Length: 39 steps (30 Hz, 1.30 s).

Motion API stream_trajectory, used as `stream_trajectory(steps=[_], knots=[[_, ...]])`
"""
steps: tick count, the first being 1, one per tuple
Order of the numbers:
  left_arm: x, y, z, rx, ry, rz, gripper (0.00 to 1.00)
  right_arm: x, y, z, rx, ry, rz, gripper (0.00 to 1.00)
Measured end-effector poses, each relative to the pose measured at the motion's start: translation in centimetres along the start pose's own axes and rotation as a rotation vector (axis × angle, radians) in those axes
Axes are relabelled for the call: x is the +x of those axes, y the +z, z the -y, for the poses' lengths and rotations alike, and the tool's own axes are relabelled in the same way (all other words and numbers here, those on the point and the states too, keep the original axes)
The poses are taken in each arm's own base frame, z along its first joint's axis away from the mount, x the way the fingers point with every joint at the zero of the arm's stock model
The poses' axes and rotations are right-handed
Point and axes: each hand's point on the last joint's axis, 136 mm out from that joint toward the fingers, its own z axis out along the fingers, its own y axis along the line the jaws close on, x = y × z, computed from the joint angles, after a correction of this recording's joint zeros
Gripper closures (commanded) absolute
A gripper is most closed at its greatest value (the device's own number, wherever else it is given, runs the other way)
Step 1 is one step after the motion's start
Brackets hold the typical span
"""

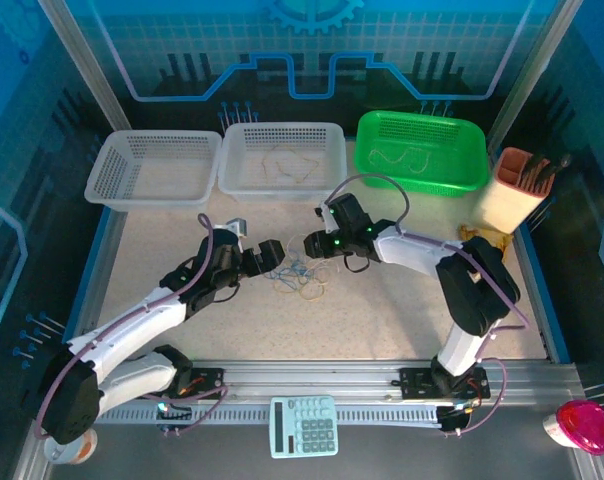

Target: Untangle the cables

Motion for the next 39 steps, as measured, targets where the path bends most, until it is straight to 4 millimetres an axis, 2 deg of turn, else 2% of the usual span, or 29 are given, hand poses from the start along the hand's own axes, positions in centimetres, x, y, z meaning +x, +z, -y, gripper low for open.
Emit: stream_trajectory(steps=[5, 10, 15, 18, 20, 22, 23, 27, 31, 34, 39], knots=[[0.0, 0.0, 0.2, 0.007, -0.001, -0.003, 0.01, 0.1, 1.6, 0.6, 0.017, 0.005, -0.028, 0.55], [-0.2, -0.1, 0.5, 0.017, 0.000, -0.003, 0.01, 0.2, 2.1, 1.5, 0.044, 0.017, -0.034, 0.52], [-0.3, -0.1, 0.7, 0.021, 0.000, 0.000, 0.01, 0.4, 2.8, 2.6, 0.066, 0.039, -0.047, 0.55], [-0.5, -0.2, 1.0, 0.027, 0.001, 0.002, 0.01, 0.0, 3.6, 2.9, 0.068, 0.054, -0.047, 0.64], [-0.5, -0.2, 1.0, 0.029, 0.001, 0.001, 0.01, -0.4, 4.1, 2.9, 0.065, 0.062, -0.046, 0.75], [-0.4, -0.1, 1.0, 0.028, 0.000, -0.004, 0.01, -0.7, 4.4, 2.7, 0.056, 0.072, -0.044, 0.94], [-0.4, -0.1, 1.0, 0.029, 0.001, -0.004, 0.01, -0.9, 4.4, 2.6, 0.050, 0.071, -0.043, 1.00], [-0.4, -0.1, 1.0, 0.029, 0.000, -0.008, 0.01, -1.6, 4.1, 2.3, 0.032, 0.073, -0.029, 1.00], [-0.4, 0.0, 1.0, 0.028, 0.000, -0.008, 0.01, -2.8, 2.0, 1.8, 0.029, 0.060, 0.002, 1.00], [-0.4, 0.0, 1.0, 0.029, 0.001, -0.007, 0.01, -5.2, -2.0, 0.0, 0.008, 0.020, 0.090, 1.00], [-0.4, 0.0, 1.0, 0.029, 0.000, -0.008, 0.01, -9.0, -9.7, -3.1, -0.024, -0.062, 0.278, 1.00]])
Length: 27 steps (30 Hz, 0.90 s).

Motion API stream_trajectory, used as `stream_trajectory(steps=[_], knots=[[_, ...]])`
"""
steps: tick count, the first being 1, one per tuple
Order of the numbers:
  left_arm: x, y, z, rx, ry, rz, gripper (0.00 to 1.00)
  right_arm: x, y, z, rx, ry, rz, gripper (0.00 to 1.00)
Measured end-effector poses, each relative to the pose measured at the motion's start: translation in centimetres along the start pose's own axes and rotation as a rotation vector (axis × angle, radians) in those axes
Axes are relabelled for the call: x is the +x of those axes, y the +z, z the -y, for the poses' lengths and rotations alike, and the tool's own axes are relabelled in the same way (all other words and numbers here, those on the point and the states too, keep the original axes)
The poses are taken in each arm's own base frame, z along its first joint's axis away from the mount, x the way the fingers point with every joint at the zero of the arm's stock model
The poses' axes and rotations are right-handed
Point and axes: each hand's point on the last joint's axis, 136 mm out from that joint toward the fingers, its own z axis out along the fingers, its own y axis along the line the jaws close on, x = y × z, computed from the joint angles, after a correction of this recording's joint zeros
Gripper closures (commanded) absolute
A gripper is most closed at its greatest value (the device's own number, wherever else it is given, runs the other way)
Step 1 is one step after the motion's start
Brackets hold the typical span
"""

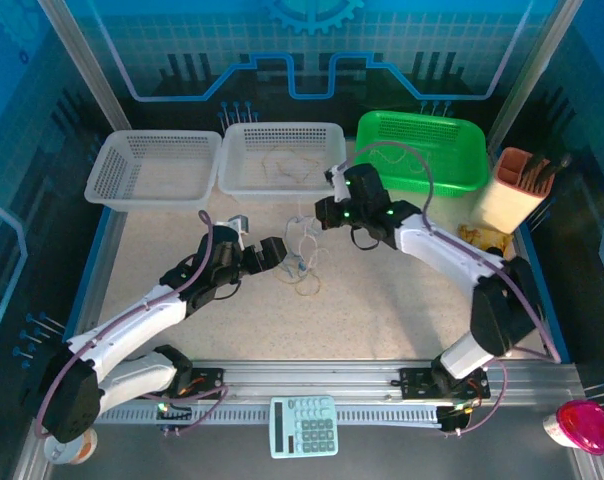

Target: Untangle the cables

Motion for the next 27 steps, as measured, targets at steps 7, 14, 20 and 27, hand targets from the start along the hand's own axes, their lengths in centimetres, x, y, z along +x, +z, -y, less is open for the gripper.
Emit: stream_trajectory(steps=[7, 14, 20, 27], knots=[[0.1, 0.0, 0.6, 0.030, -0.060, -0.015, 0.01, -0.4, -2.2, -0.4, 0.006, -0.033, 0.035, 1.00], [-1.5, -0.6, 4.1, 0.167, -0.139, 0.008, 0.09, 2.5, -1.6, 0.7, 0.021, -0.034, -0.032, 1.00], [-3.1, -1.1, 6.8, 0.240, -0.049, 0.028, 0.23, 2.2, -3.4, -0.3, -0.021, -0.048, 0.010, 1.00], [-3.4, 0.5, 8.0, 0.254, 0.098, -0.001, 0.31, 2.0, -3.9, -1.1, -0.063, -0.052, 0.013, 1.00]])
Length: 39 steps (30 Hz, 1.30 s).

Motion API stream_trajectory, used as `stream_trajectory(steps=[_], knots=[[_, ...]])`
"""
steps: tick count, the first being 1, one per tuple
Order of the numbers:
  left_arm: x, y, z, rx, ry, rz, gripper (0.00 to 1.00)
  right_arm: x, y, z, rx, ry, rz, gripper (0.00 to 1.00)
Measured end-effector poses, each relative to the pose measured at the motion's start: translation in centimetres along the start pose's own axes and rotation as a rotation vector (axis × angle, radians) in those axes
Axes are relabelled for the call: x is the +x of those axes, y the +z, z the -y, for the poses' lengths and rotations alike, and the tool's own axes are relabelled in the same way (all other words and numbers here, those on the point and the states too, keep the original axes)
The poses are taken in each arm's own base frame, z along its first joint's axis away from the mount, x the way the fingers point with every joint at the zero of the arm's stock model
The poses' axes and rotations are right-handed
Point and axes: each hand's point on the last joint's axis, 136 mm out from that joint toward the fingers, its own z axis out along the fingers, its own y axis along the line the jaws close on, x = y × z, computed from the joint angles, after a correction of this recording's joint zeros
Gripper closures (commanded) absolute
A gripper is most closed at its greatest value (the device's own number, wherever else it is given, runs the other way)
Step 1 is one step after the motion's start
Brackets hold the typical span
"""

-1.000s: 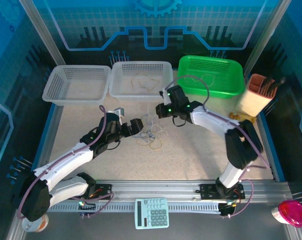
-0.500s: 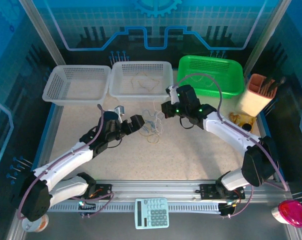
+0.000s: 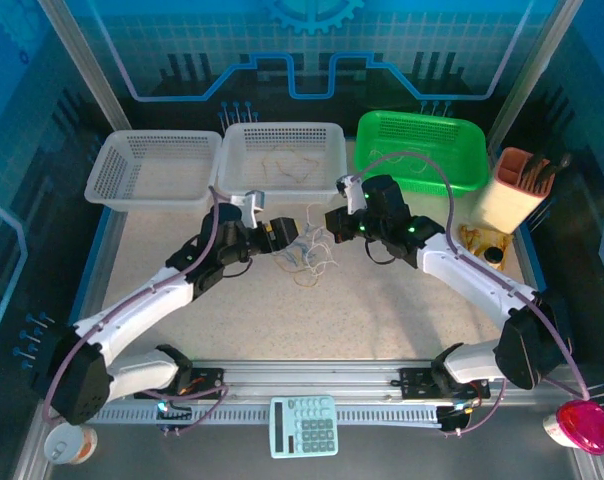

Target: Untangle the cables

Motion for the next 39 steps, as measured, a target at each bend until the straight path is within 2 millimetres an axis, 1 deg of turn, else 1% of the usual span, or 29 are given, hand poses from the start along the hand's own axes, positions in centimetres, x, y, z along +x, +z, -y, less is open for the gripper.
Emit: stream_trajectory(steps=[5, 12, 17, 18, 19, 21, 22, 24, 26, 28, 30, 33, 36, 39], knots=[[0.1, 1.5, -0.1, 0.001, 0.043, -0.037, 0.35, -0.2, -0.4, -0.6, -0.025, -0.004, 0.006, 1.00], [-0.6, 3.3, -0.1, -0.004, 0.067, -0.043, 0.38, -0.6, -1.2, -1.4, -0.059, -0.010, 0.021, 1.00], [-1.4, 5.0, 0.1, 0.003, 0.070, -0.037, 0.44, -0.7, -1.6, -2.1, -0.091, -0.014, 0.024, 1.00], [-1.5, 5.4, 0.2, 0.006, 0.071, -0.035, 0.46, -0.7, -1.7, -2.3, -0.098, -0.015, 0.024, 1.00], [-1.7, 5.7, 0.2, 0.009, 0.071, -0.033, 0.51, -0.8, -1.8, -2.4, -0.104, -0.016, 0.025, 1.00], [-1.7, 6.7, 0.0, 0.011, 0.068, -0.034, 0.63, -0.9, -2.1, -2.7, -0.115, -0.021, 0.030, 1.00], [-1.6, 7.1, -0.1, 0.013, 0.065, -0.034, 0.68, -1.0, -2.3, -2.9, -0.119, -0.022, 0.034, 1.00], [-1.1, 8.0, -0.7, 0.009, 0.046, -0.046, 0.79, -1.2, -2.7, -3.2, -0.130, -0.026, 0.045, 1.00], [-0.6, 8.6, -1.3, 0.004, 0.032, -0.055, 0.86, -1.6, -3.2, -3.3, -0.135, -0.028, 0.058, 1.00], [-0.2, 8.7, -1.6, 0.001, 0.018, -0.059, 0.89, -2.0, -3.7, -3.0, -0.130, -0.026, 0.074, 1.00], [-0.1, 8.7, -1.6, 0.003, 0.014, -0.059, 0.91, -2.4, -4.1, -2.2, -0.113, -0.017, 0.088, 1.00], [-0.4, 8.2, -1.0, 0.015, 0.020, -0.047, 0.96, -2.3, -4.0, -0.9, -0.087, 0.001, 0.089, 1.00], [-1.4, 7.1, 0.3, 0.044, 0.032, -0.017, 1.00, -0.7, -3.3, 0.1, -0.071, 0.019, 0.055, 1.00], [-2.4, 5.9, 1.8, 0.075, 0.045, 0.016, 1.00, 1.3, -2.2, 0.9, -0.057, 0.039, 0.006, 1.00]])
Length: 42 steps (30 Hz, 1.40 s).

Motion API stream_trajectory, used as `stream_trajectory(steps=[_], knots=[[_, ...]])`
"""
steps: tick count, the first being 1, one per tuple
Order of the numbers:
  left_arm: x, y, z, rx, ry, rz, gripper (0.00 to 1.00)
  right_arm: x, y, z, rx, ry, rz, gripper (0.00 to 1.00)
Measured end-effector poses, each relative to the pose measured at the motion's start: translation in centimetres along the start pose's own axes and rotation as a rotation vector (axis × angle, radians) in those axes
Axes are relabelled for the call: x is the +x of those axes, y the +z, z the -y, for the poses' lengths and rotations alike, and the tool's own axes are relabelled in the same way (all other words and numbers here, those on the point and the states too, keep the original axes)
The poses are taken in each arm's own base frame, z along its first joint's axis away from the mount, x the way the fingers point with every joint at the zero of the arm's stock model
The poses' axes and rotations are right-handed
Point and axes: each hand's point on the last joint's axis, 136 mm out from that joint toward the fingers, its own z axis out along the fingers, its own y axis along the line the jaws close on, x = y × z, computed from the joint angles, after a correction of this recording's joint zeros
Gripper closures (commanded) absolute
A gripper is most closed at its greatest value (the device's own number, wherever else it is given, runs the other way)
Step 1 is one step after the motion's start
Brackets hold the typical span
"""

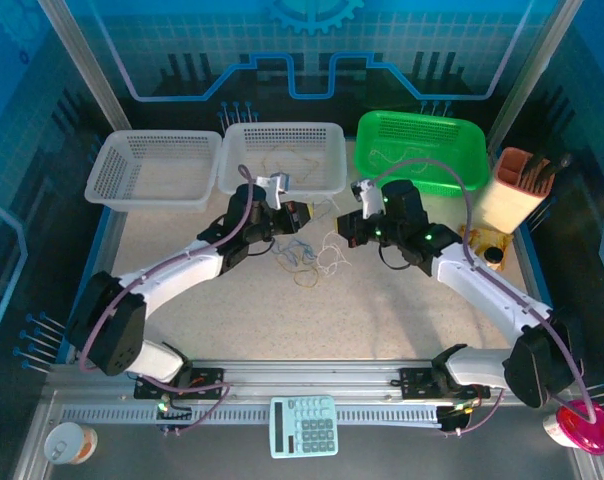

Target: Untangle the cables

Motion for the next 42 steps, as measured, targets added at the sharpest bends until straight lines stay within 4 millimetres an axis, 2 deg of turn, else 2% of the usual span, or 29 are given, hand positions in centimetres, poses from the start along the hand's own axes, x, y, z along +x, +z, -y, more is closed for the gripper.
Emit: stream_trajectory(steps=[4, 8, 13, 19, 20, 21, 23, 24, 29, 35, 42], knots=[[-0.9, -1.2, 1.6, 0.042, 0.013, 0.023, 1.00, 1.7, 0.8, 0.9, 0.015, 0.020, -0.043, 1.00], [-0.7, -1.8, 2.9, 0.092, -0.005, -0.001, 1.00, 2.0, 1.0, 1.1, 0.022, 0.023, -0.051, 1.00], [0.1, -2.1, 2.6, 0.101, -0.132, -0.094, 1.00, 1.9, 1.0, 1.6, 0.045, 0.016, -0.046, 1.00], [1.3, -2.3, 0.2, 0.087, -0.306, -0.152, 1.00, 1.6, 0.7, 3.2, 0.111, 0.027, -0.031, 1.00], [1.8, -2.3, -0.2, 0.086, -0.333, -0.161, 1.00, 1.6, 0.6, 3.5, 0.119, 0.031, -0.030, 0.94], [2.3, -2.3, -0.5, 0.087, -0.357, -0.173, 1.00, 1.5, 0.6, 3.7, 0.124, 0.035, -0.029, 0.80], [3.0, -2.4, -0.7, 0.092, -0.405, -0.188, 1.00, 1.5, 0.7, 4.0, 0.128, 0.042, -0.032, 0.59], [3.0, -2.4, -0.6, 0.102, -0.422, -0.188, 1.00, 1.6, 0.8, 4.1, 0.126, 0.044, -0.034, 0.54], [2.1, -2.4, 0.5, 0.156, -0.477, -0.162, 1.00, 1.3, 0.5, 3.4, 0.094, 0.077, -0.011, 0.53], [1.8, -2.6, 2.0, 0.199, -0.492, -0.156, 1.00, 1.2, -1.1, 2.1, 0.059, 0.093, 0.052, 0.50], [1.6, -3.6, 3.2, 0.231, -0.412, -0.153, 1.00, 0.6, -1.6, 3.5, 0.091, 0.114, 0.075, 0.49]])
